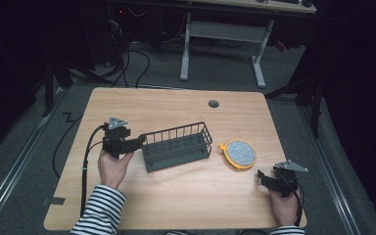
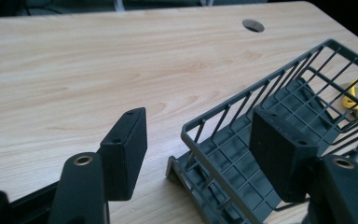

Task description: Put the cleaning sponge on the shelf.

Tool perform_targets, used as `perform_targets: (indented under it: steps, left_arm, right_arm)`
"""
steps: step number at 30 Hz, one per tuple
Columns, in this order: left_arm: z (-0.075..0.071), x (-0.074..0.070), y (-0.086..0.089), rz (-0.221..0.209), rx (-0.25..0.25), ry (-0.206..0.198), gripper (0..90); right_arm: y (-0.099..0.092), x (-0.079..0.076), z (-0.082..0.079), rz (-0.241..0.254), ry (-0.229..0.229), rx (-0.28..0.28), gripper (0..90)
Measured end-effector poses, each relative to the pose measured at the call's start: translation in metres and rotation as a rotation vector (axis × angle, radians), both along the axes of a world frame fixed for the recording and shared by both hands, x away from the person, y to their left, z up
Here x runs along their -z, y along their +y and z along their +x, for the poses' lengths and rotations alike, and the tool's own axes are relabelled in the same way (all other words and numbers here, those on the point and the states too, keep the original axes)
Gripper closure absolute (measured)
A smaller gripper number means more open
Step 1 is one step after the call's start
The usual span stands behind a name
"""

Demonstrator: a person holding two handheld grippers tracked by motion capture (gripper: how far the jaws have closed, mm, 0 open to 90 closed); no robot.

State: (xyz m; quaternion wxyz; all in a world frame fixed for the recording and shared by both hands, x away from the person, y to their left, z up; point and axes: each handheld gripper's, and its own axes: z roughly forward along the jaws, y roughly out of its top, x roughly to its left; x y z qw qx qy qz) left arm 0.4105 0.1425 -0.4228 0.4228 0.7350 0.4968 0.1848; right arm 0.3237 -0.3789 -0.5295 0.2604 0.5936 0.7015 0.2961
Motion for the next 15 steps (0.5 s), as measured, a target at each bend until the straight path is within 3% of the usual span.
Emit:
perform_targets:
  steps: [6,15]
  left_arm:
    - [-0.015,-0.005,0.017,-0.030,-0.013,-0.031,38.0]
    - [-0.033,0.012,0.041,-0.037,-0.058,-0.006,38.1]
  right_arm:
    - [0.000,0.000,0.000,-0.002,-0.001,0.002,32.5]
    - [0.000,0.000,0.000,-0.001,-0.001,0.003,33.0]
